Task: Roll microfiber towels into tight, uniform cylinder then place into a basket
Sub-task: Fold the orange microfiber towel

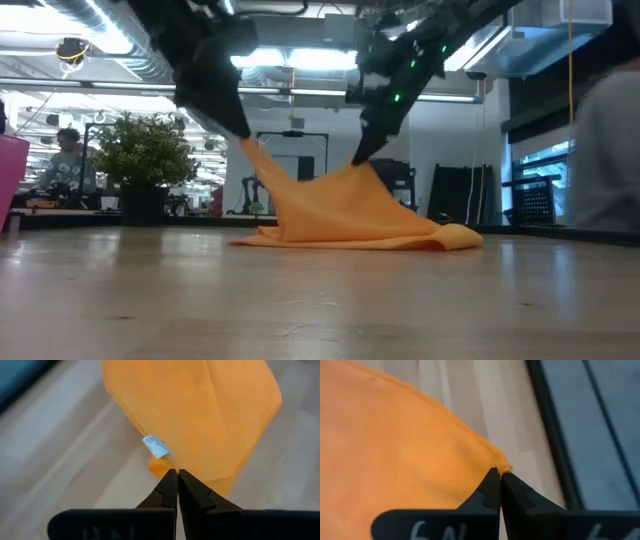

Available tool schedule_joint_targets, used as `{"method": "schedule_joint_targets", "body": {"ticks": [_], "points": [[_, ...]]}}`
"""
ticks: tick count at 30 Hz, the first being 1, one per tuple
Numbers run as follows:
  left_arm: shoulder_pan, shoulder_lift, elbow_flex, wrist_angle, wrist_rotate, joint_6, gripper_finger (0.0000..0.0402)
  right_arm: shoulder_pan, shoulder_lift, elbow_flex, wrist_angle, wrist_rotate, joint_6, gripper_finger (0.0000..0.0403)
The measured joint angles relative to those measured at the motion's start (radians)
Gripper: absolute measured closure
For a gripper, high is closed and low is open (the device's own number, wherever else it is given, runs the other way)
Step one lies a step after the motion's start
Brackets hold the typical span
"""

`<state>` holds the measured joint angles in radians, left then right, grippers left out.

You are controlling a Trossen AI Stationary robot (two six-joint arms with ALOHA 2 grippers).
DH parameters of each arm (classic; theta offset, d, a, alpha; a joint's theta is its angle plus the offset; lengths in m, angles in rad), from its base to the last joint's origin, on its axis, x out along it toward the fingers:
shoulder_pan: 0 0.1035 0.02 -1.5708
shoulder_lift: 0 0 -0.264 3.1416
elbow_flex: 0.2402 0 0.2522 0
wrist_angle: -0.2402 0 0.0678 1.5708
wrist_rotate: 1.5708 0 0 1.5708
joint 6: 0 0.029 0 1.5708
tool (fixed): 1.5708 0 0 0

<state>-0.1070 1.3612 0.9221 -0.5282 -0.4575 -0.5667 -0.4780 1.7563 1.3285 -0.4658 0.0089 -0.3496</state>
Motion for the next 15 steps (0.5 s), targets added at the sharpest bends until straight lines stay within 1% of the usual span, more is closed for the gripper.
{"method": "schedule_joint_targets", "body": {"ticks": [6, 10, 13, 15], "points": [[0.000, -0.003, 0.165, -0.210, -0.097, 0.001, 0.0402, 0.053, -0.169, 0.000, -0.074, 0.129, 0.000, 0.0400], [0.004, -0.003, 0.281, -0.320, -0.188, 0.001, 0.0402, 0.097, -0.288, 0.000, -0.122, 0.203, 0.000, 0.0400], [0.012, -0.003, 0.371, -0.348, -0.242, 0.040, 0.0402, 0.125, -0.363, 0.000, -0.155, 0.255, 0.005, 0.0400], [0.025, -0.003, 0.419, -0.347, -0.250, 0.091, 0.0402, 0.139, -0.406, 0.000, -0.169, 0.285, 0.006, 0.0400]]}}
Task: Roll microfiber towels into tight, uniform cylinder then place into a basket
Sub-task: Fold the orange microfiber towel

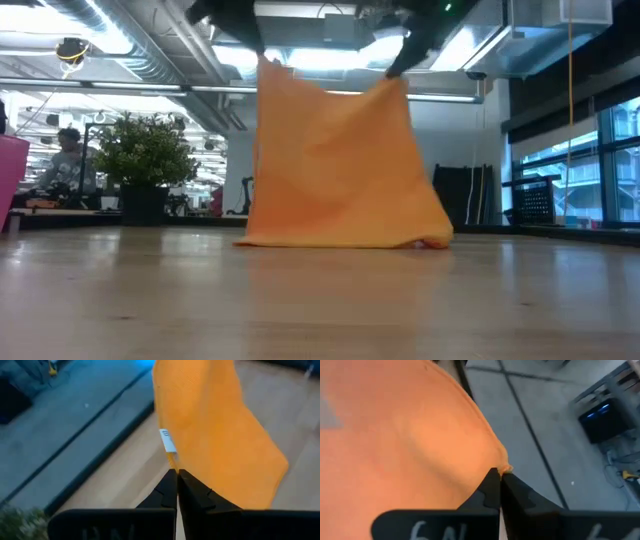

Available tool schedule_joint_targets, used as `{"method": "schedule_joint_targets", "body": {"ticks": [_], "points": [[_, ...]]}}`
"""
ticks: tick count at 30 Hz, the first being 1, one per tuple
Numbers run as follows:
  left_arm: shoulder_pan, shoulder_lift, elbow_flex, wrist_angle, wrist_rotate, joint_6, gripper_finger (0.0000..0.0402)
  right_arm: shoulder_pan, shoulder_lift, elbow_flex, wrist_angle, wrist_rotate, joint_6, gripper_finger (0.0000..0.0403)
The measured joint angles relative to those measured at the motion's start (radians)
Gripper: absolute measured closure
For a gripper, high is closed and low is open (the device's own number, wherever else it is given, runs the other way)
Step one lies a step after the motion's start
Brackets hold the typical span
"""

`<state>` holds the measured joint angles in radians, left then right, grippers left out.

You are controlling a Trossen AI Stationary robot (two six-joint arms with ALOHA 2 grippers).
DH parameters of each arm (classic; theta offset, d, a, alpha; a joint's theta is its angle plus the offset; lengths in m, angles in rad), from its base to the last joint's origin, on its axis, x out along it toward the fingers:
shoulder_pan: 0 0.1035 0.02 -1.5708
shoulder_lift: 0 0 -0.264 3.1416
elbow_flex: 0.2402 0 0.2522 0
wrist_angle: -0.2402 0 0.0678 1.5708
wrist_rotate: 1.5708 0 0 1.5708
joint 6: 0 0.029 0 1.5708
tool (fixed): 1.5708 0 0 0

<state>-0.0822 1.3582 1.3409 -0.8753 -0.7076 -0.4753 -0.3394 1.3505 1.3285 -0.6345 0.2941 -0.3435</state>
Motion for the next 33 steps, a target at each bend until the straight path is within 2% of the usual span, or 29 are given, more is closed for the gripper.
{"method": "schedule_joint_targets", "body": {"ticks": [7, 11, 19, 24, 31, 33], "points": [[0.096, 0.000, 0.117, 0.001, -0.016, 0.138, 0.0402, 0.018, -0.104, 0.000, 0.013, 0.029, 0.003, 0.0400], [0.161, 0.001, 0.123, 0.034, -0.041, 0.224, 0.0402, 0.010, -0.121, 0.000, 0.065, 0.035, -0.009, 0.0400], [0.273, 0.001, 0.123, 0.224, -0.045, 0.443, 0.0401, -0.015, -0.123, 0.000, 0.217, 0.145, -0.110, 0.0400], [0.301, 0.002, 0.173, 0.266, -0.030, 0.584, 0.0402, -0.018, -0.125, 0.024, 0.228, 0.184, -0.160, 0.0401], [0.283, 0.001, 0.257, 0.255, 0.007, 0.644, 0.0401, -0.018, -0.126, 0.042, 0.158, 0.212, -0.159, 0.0401], [0.277, 0.001, 0.278, 0.215, 0.058, 0.667, 0.0402, -0.018, -0.126, 0.042, 0.125, 0.212, -0.141, 0.0400]]}}
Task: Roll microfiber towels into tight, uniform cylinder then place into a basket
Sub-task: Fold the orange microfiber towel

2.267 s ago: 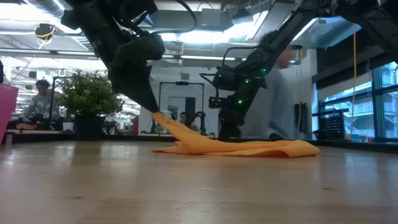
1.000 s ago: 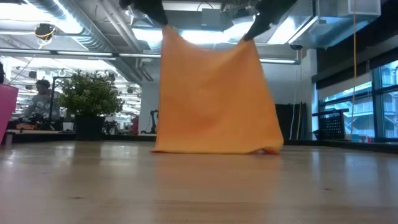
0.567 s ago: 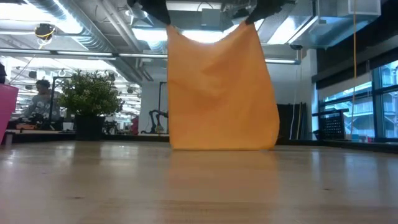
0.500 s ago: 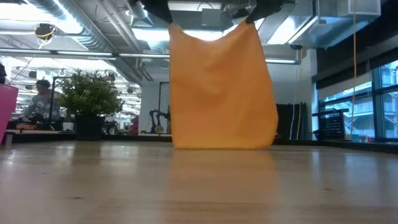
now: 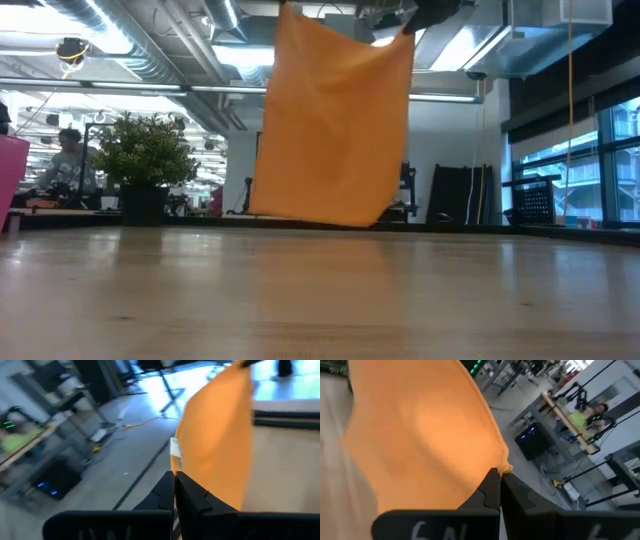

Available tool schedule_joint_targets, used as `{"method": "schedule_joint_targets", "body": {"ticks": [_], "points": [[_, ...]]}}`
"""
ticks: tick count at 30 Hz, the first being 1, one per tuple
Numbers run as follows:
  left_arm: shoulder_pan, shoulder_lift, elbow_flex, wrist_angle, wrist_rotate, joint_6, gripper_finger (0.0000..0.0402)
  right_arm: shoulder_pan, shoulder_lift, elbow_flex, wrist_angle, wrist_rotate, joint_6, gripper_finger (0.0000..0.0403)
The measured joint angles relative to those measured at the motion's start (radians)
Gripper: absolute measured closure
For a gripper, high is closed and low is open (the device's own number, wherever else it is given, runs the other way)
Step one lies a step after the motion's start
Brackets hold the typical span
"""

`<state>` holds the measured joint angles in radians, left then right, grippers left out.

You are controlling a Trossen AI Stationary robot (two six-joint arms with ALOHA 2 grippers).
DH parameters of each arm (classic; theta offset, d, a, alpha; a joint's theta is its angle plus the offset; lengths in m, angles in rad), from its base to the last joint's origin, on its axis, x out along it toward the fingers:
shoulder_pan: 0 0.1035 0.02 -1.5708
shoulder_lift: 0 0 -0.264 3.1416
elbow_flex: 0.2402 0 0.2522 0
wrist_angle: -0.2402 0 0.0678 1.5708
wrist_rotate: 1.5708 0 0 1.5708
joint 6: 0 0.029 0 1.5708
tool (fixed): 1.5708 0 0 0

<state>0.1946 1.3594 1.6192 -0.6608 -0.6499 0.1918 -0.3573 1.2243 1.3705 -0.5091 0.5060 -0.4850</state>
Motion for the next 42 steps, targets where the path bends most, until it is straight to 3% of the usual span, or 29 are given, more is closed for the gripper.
{"method": "schedule_joint_targets", "body": {"ticks": [10, 13, 17, 22, 30, 36, 42], "points": [[0.000, 0.013, 0.007, -0.122, 0.073, -0.079, 0.0402, 0.000, 0.002, 0.000, -0.071, -0.059, 0.018, 0.0399], [-0.001, 0.019, 0.006, -0.131, 0.030, -0.113, 0.0402, 0.001, 0.002, 0.000, -0.070, -0.053, 0.039, 0.0399], [0.005, 0.026, 0.007, -0.149, 0.098, -0.084, 0.0402, -0.001, 0.002, 0.000, -0.096, -0.159, 0.013, 0.0399], [0.019, 0.028, 0.007, -0.138, -0.009, -0.098, 0.0402, -0.001, 0.006, 0.001, -0.057, -0.084, 0.035, 0.0399], [0.104, 0.029, 0.006, -0.135, -0.014, -0.077, 0.0402, -0.046, 0.007, 0.001, 0.019, -0.073, 0.032, 0.0399], [0.151, 0.029, 0.006, -0.045, -0.014, 0.000, 0.0401, -0.095, 0.007, 0.001, 0.104, -0.070, 0.004, 0.0399], [0.110, 0.029, 0.006, -0.117, 0.072, -0.011, 0.0402, -0.084, 0.007, -0.001, -0.044, -0.100, 0.056, 0.0399]]}}
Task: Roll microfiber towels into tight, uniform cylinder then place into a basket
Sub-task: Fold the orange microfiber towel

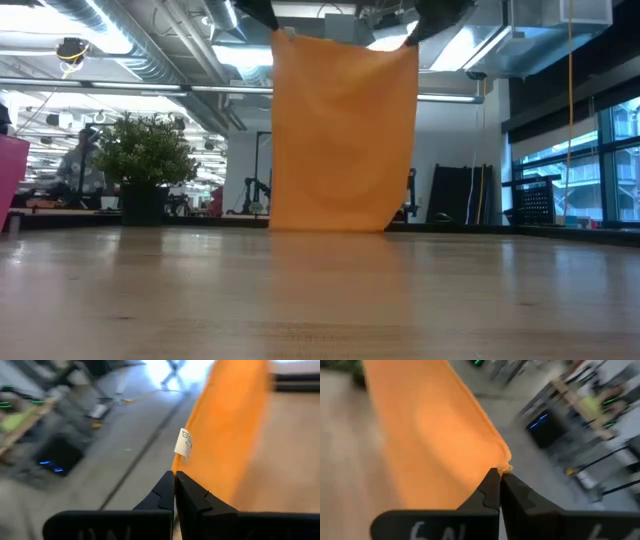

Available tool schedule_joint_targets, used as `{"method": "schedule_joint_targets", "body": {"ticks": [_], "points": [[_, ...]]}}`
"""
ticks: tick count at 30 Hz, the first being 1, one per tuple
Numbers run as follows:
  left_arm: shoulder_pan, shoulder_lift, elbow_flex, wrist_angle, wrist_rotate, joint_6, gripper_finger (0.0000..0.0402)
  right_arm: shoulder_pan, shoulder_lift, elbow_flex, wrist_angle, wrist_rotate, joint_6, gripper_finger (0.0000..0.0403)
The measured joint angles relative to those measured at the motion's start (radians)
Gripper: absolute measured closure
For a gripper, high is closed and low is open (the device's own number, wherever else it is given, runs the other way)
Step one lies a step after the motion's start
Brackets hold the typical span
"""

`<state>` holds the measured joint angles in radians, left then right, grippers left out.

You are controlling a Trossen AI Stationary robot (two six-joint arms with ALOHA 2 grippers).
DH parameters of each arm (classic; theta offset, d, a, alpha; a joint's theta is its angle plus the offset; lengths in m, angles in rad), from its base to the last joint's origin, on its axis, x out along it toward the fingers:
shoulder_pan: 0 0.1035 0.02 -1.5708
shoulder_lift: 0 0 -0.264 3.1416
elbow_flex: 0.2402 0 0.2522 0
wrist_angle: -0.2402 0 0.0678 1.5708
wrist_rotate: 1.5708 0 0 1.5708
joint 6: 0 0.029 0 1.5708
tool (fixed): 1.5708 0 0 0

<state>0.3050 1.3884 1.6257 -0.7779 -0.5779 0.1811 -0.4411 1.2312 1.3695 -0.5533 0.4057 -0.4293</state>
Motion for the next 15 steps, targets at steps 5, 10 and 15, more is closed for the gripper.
{"method": "schedule_joint_targets", "body": {"ticks": [5, 10, 15], "points": [[-0.089, 0.000, 0.000, -0.142, 0.049, -0.120, 0.0402, 0.025, 0.000, -0.040, -0.165, -0.087, 0.098, 0.0399], [-0.203, 0.000, -0.001, -0.270, 0.051, -0.286, 0.0402, 0.073, -0.001, -0.130, -0.186, -0.094, 0.156, 0.0399], [-0.331, 0.007, -0.041, -0.288, 0.050, -0.416, 0.0402, 0.132, -0.001, -0.213, -0.186, -0.095, 0.193, 0.0399]]}}
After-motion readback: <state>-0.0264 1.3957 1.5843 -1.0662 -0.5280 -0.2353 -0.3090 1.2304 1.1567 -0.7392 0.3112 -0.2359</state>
